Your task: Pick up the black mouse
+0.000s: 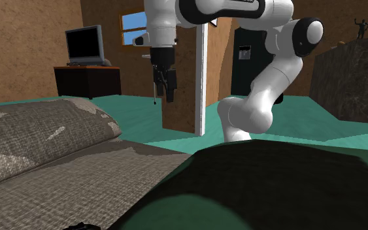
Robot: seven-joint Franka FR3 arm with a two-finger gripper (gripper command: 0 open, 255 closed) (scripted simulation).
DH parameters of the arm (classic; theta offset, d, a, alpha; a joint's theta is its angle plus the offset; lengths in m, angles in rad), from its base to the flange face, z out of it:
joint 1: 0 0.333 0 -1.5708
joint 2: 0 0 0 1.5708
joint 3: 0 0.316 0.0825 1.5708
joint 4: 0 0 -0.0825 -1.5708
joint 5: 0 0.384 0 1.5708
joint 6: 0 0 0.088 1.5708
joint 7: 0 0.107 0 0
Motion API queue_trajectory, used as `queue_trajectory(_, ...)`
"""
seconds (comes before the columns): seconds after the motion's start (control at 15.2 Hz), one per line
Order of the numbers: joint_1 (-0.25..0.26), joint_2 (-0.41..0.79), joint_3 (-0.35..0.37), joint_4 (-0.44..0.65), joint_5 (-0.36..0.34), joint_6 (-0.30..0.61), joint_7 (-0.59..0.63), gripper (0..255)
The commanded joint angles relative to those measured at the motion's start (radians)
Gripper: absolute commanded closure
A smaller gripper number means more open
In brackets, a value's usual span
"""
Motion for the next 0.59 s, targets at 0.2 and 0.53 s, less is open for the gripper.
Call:
queue_trajectory(0.2, 0.036, 0.083, 0.030, 0.028, 0.034, 0.054, 0.003, 0)
queue_trajectory(0.53, 0.091, 0.224, 0.080, 0.092, 0.081, 0.132, 0.003, 0)
